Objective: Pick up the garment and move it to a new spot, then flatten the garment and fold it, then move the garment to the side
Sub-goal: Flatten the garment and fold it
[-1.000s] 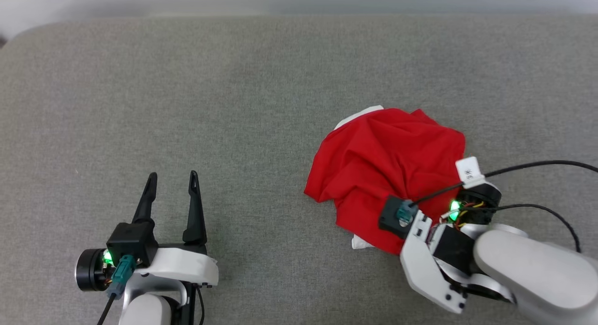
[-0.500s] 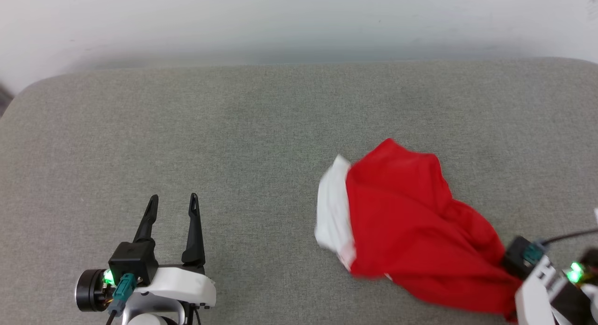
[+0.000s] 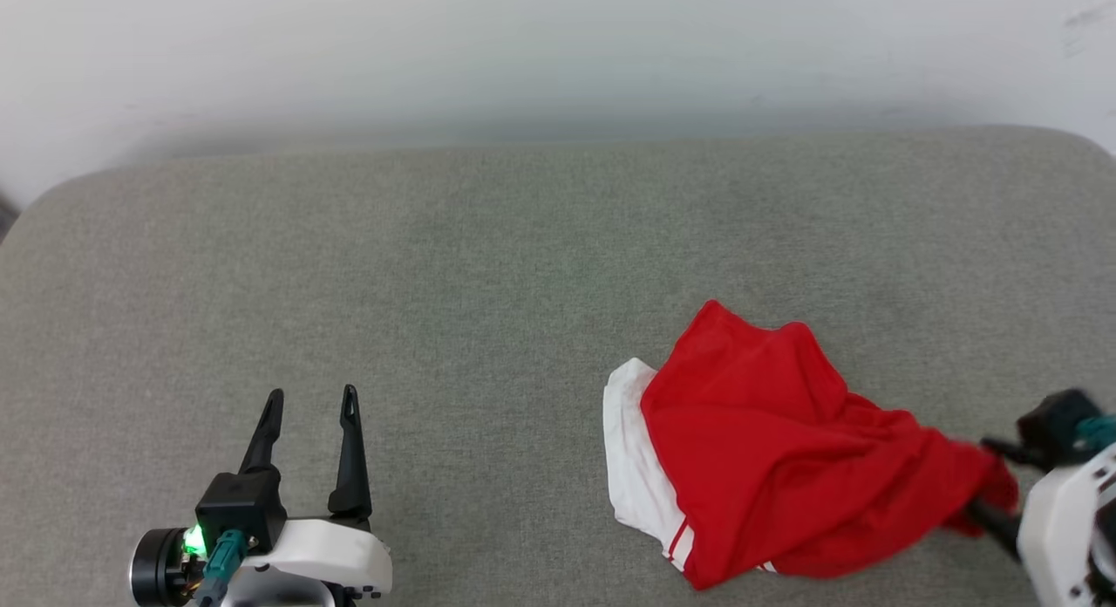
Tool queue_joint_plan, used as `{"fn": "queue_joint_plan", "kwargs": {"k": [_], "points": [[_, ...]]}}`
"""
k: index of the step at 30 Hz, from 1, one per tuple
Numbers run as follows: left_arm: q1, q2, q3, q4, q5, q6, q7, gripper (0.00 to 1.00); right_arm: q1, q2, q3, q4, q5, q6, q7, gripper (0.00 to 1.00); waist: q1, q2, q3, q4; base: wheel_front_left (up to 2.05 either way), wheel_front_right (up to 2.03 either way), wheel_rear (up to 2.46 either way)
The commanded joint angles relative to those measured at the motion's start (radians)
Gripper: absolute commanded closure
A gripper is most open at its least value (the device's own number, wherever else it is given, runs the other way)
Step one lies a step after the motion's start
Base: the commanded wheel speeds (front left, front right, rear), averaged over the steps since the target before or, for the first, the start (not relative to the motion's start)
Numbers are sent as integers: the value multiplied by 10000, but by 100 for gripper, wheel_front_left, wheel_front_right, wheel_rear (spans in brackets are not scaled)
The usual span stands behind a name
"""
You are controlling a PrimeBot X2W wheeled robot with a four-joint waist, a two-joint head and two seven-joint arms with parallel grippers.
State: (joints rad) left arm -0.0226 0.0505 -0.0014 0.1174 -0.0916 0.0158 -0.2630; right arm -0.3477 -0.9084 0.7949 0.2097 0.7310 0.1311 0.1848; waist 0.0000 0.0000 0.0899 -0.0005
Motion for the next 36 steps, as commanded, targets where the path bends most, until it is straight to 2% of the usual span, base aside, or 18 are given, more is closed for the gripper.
{"fn": "queue_joint_plan", "kwargs": {"k": [1,5,9,12,18,23,28,32,36], "points": [[156,-3,18,-17,62,-45,-26,0,131,-97,-296,-93,-140,-8,-69,0,0,0,-123,-64,0,0,0],[165,-1,83,-95,112,-64,-26,0,787,66,-2145,-666,-673,-7,-225,0,0,0,-262,-129,0,0,0],[135,-1,109,-163,202,-138,-26,0,1428,814,-4257,-1454,-1416,-8,-796,0,0,0,-306,-168,0,0,0],[9,0,120,-236,262,-188,-26,0,2007,2125,-6068,-1887,-2108,-5,-1798,0,0,0,-303,-174,0,0,0],[-450,69,-9,-489,511,-472,-26,0,2762,4569,-8229,-2514,-3894,-8,-3393,0,0,0,-207,-160,0,0,0],[-1237,169,-178,-571,480,-784,-26,0,3079,5993,-9000,-2730,-4895,-5,-4183,0,0,0,-27,-163,0,0,0],[-2651,550,-830,-28,275,-1259,237,0,3220,6894,-9387,-2890,-5391,-5,-4466,0,0,0,186,-191,0,0,0],[-3994,1191,-2055,-71,-394,-1437,1325,0,3256,7309,-9489,-2995,-5475,-7,-4492,0,0,0,393,-302,0,0,0],[-5542,2343,-4204,-300,-1719,-1440,3258,0,3227,7520,-9506,-3174,-5539,-5,-4495,0,0,0,644,-417,0,0,0]]}}
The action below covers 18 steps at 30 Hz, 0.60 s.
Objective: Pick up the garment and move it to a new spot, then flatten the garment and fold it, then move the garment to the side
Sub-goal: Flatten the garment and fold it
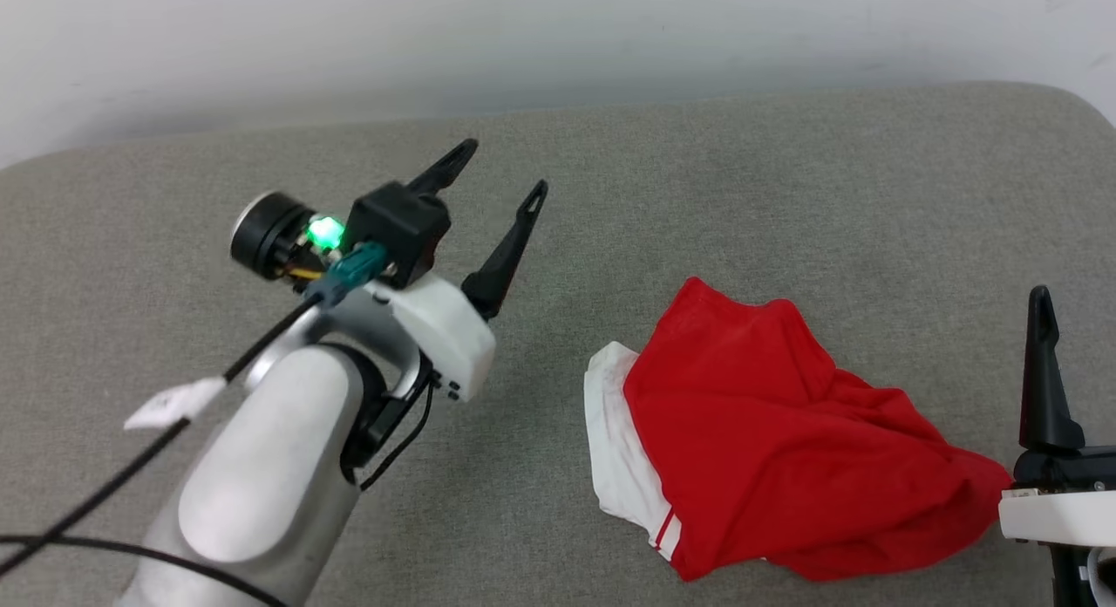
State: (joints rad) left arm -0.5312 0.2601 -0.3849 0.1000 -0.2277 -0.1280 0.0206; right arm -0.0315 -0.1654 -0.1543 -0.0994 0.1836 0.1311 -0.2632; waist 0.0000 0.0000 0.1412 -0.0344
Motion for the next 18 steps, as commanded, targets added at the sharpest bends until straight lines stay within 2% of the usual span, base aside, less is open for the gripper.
{"fn": "queue_joint_plan", "kwargs": {"k": [1,6,10,11,12,18], "points": [[-846,506,-801,-201,-687,-3,847,0,59,108,15,-87,-89,-7,-16,0,0,0,199,-110,0,0,0],[-2495,1412,-3234,-304,-2739,-7,3663,0,-202,156,116,-187,-140,-5,-19,0,0,0,526,-307,0,0,0],[-3652,1862,-5283,-449,-4360,-8,5563,0,-320,154,233,-176,-197,-5,-18,0,0,0,768,-445,0,0,0],[-3916,1919,-5748,-466,-4747,-8,5928,0,-362,163,266,-174,-195,-5,-20,0,0,0,829,-485,0,0,0],[-3916,1919,-5748,-466,-4747,-8,5928,0,-362,163,266,-174,-195,-5,-20,0,0,0,829,-485,0,0,0],[-5214,2114,-8113,-52,-6087,-9,7350,0,-634,159,507,-132,-170,-7,-19,0,0,0,1252,-754,0,0,0]]}}
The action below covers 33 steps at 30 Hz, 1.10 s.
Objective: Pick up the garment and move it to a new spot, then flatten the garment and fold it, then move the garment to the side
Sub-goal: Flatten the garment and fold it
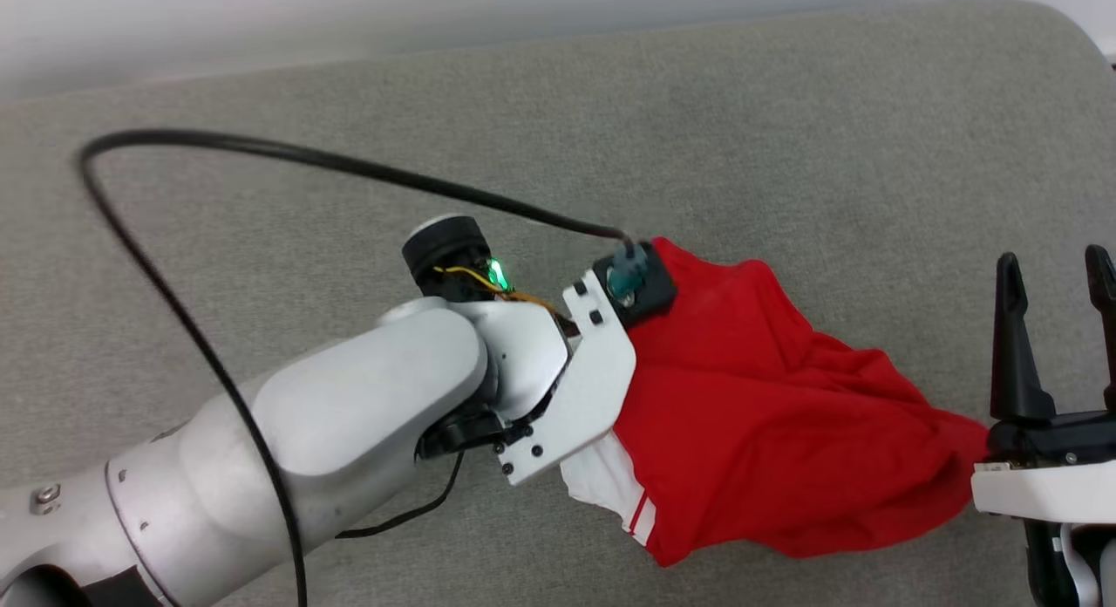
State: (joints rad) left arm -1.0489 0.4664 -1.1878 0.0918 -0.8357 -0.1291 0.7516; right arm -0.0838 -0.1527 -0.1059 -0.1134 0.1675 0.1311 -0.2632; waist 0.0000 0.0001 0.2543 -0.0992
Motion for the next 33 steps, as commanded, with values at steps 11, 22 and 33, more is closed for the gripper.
{"fn": "queue_joint_plan", "kwargs": {"k": [11,22,33], "points": [[307,-195,-917,481,465,2,1751,0,-875,113,388,145,99,-7,-20,0,0,-1,1235,-736,0,0,0],[1753,-211,-1177,771,1156,-11,2658,100,-1157,97,556,333,86,-7,-22,0,0,-1,1494,-936,0,0,0],[-47,534,-925,1152,108,2,-172,100,-638,27,344,468,24,-7,-20,0,0,-1,359,-332,0,0,0]]}}
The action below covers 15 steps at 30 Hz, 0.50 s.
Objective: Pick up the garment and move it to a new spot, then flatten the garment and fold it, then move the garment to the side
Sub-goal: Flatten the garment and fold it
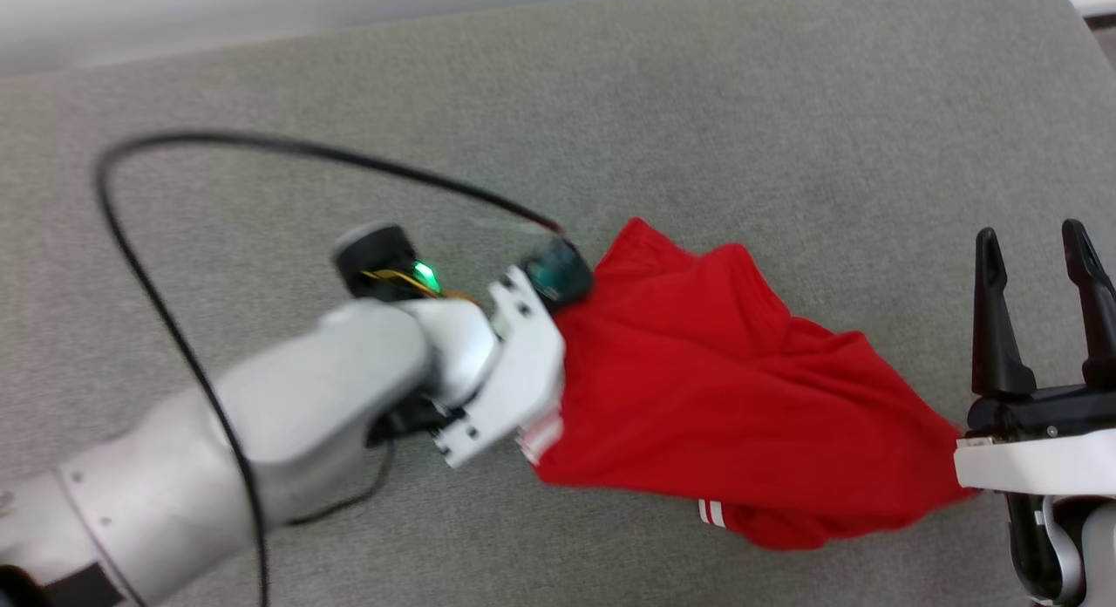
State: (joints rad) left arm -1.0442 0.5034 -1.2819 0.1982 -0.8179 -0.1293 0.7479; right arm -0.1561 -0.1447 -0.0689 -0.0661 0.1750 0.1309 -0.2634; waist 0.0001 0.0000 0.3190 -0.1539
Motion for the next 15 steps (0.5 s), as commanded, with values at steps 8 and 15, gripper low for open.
{"fn": "queue_joint_plan", "kwargs": {"k": [8,15], "points": [[-372,1897,190,1246,-775,4,-1308,100,525,-30,-238,-70,-101,-5,-19,0,-1,0,-810,649,0,0,0],[579,3157,473,2360,-1343,477,-1707,100,678,-86,-364,-115,-56,-5,-19,0,-1,0,-798,849,0,0,0]]}}
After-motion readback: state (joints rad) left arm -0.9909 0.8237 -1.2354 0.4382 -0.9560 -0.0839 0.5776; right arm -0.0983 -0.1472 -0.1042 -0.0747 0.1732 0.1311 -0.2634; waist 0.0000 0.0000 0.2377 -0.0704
